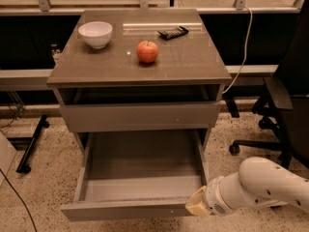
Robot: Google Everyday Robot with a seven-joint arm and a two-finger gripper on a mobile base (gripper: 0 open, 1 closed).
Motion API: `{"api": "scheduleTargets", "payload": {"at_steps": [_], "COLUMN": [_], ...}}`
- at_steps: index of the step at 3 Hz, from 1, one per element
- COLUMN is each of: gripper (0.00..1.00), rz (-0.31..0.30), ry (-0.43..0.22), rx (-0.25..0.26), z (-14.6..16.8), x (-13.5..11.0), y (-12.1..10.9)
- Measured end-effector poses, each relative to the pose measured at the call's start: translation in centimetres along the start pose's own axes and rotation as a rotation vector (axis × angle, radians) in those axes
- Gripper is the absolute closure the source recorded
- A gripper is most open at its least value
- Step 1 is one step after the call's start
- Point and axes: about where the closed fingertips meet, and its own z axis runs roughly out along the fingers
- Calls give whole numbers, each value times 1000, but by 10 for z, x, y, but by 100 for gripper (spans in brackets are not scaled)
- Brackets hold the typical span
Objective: Close middle drawer
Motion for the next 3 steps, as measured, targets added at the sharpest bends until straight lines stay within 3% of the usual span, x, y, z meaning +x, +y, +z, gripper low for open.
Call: {"api": "scheduleTargets", "payload": {"at_steps": [2,3], "gripper": [100,100], "rz": [10,-27], "ry": [-3,-40], "rx": [-29,-36], "z": [19,47], "x": [3,5], "y": [-1,-7]}}
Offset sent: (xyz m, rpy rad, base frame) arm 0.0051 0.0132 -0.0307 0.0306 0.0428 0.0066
